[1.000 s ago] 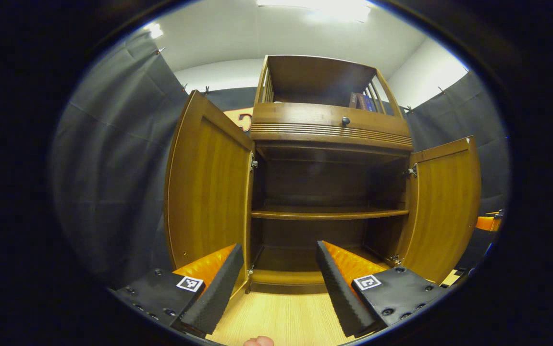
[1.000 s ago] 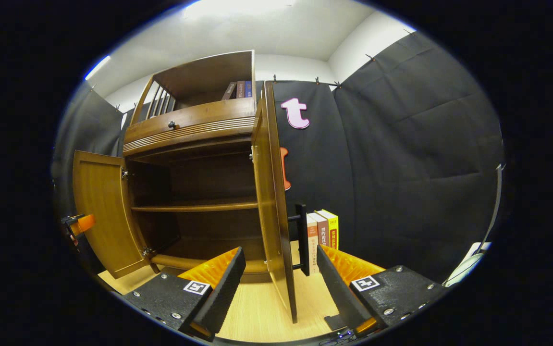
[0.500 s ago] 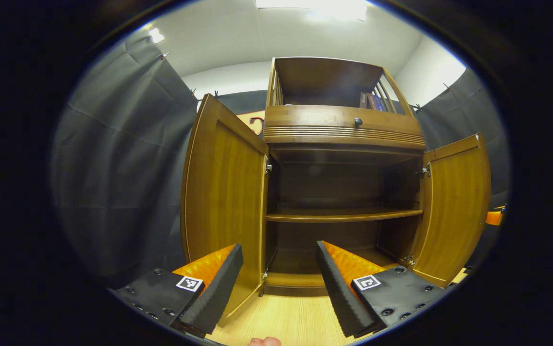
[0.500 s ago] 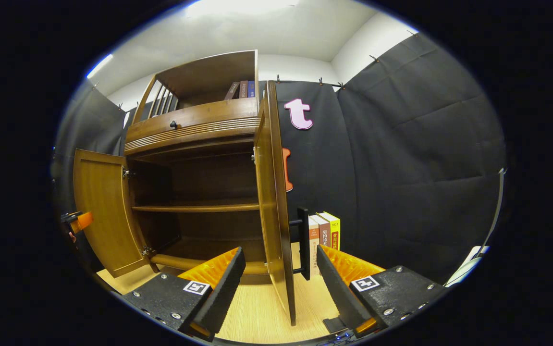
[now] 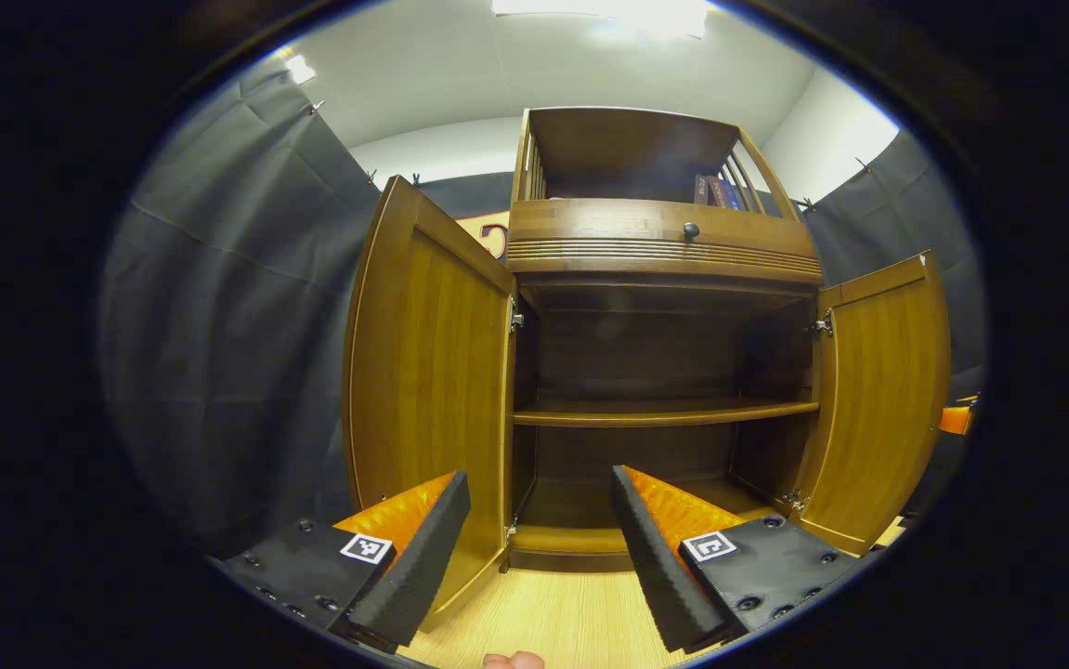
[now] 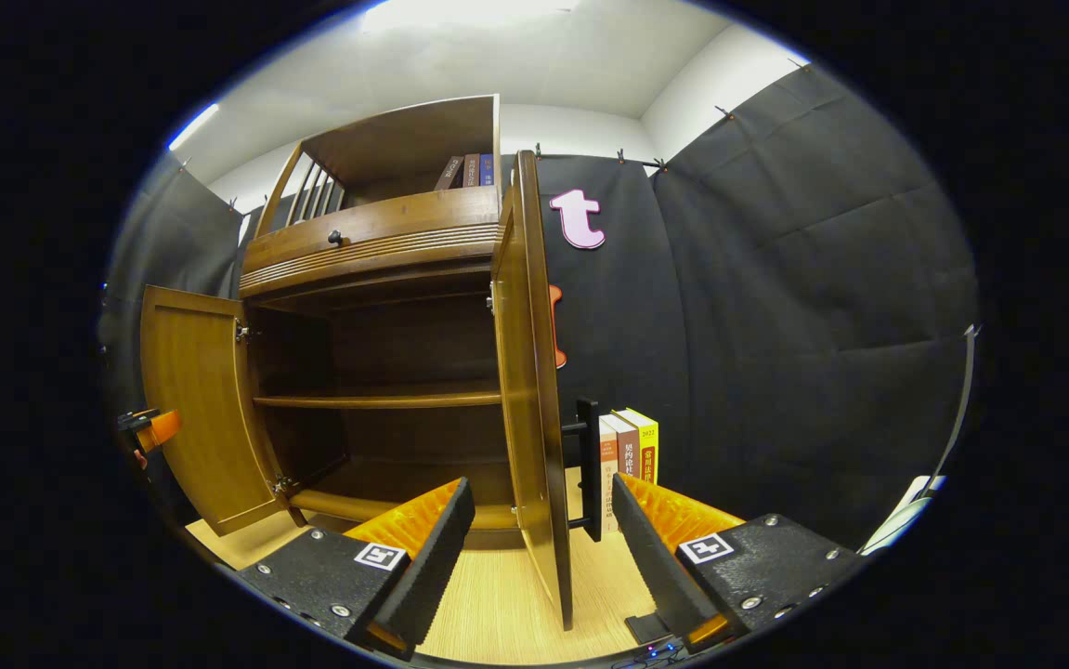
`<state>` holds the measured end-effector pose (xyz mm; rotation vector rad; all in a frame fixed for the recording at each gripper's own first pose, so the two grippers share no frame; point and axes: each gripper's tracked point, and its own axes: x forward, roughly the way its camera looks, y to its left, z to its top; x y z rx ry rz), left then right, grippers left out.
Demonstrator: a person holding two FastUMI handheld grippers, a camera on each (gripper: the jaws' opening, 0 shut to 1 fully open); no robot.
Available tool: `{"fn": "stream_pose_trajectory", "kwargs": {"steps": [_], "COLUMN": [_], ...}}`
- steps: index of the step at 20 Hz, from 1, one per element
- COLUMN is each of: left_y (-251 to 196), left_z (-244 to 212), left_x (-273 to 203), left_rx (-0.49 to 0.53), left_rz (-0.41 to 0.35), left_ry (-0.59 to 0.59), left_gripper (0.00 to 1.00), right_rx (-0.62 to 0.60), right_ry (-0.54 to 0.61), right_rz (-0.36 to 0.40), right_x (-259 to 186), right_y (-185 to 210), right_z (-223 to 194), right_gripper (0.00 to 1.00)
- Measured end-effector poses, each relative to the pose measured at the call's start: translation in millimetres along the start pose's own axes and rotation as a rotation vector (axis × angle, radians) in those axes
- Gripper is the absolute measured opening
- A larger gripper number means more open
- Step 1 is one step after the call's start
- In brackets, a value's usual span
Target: Open the right door of the double-door shoe cabinet with the right hand, and open the left door with the left hand.
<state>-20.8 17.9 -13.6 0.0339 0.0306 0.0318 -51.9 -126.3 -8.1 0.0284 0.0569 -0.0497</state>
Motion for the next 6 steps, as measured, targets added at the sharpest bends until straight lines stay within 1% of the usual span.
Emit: {"fn": "stream_pose_trajectory", "kwargs": {"steps": [6], "left_y": [-1.5], "left_z": [0.7], "left_x": [3.6], "left_rx": [-0.003], "left_rz": [-0.003], "left_ry": [-0.001], "left_gripper": [1.00], "right_rx": [-0.003], "right_ry": [0.005], "right_rz": [-0.003], "right_x": [1.9], "right_y": [2.9], "right_z": [-5.3], "right_gripper": [0.98]}}
